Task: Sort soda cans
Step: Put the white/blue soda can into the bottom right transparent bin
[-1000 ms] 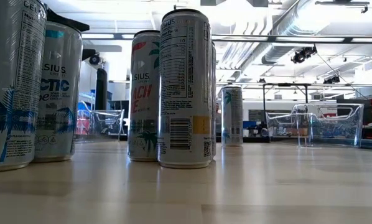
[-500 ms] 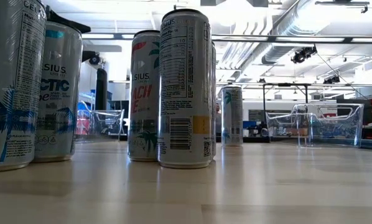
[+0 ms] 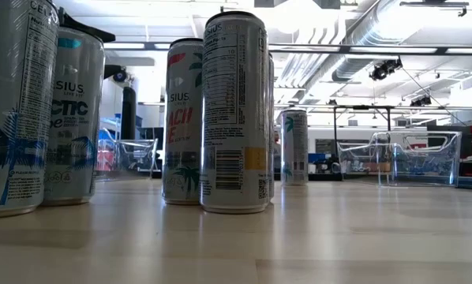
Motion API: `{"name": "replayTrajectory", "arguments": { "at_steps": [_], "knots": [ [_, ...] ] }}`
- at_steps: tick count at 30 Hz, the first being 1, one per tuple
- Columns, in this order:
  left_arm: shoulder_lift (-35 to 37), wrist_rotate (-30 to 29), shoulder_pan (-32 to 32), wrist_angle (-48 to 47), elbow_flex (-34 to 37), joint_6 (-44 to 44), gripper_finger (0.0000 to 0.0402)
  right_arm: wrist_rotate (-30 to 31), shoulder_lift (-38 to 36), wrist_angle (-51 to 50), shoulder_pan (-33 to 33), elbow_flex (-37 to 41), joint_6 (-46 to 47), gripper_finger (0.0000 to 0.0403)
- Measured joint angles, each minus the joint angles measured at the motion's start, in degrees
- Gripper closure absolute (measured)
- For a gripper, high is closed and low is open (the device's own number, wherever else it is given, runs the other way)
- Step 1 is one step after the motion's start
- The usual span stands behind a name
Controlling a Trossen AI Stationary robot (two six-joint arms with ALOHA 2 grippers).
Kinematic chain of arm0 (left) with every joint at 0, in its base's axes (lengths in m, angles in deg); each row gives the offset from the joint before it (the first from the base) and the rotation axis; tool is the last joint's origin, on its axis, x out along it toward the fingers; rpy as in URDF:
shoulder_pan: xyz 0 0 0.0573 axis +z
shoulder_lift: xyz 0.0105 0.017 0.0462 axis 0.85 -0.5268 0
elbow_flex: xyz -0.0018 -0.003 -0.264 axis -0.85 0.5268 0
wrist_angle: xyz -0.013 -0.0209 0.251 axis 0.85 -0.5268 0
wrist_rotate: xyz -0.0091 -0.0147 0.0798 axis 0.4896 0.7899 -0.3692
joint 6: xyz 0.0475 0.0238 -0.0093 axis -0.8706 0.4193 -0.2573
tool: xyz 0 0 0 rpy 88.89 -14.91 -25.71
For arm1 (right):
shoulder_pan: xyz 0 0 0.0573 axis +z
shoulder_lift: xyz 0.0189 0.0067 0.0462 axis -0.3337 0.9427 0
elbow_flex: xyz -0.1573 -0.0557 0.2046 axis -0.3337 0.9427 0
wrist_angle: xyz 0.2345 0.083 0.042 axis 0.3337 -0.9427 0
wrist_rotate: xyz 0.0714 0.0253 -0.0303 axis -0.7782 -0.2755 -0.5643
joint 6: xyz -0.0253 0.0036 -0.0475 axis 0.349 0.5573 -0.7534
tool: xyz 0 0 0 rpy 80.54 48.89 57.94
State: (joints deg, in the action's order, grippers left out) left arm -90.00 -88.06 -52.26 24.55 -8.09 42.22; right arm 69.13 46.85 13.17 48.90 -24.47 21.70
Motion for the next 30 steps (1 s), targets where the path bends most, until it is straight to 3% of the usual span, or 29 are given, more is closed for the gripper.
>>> {"name": "replayTrajectory", "arguments": {
  "at_steps": [30],
  "knots": [
    [0.0, -2.0, 0.0, 0.0, 0.0, 0.0, 0.0078, -0.6, -0.1, 3.4, -0.9, 0.0, 3.2, 0.0100]
  ]
}}
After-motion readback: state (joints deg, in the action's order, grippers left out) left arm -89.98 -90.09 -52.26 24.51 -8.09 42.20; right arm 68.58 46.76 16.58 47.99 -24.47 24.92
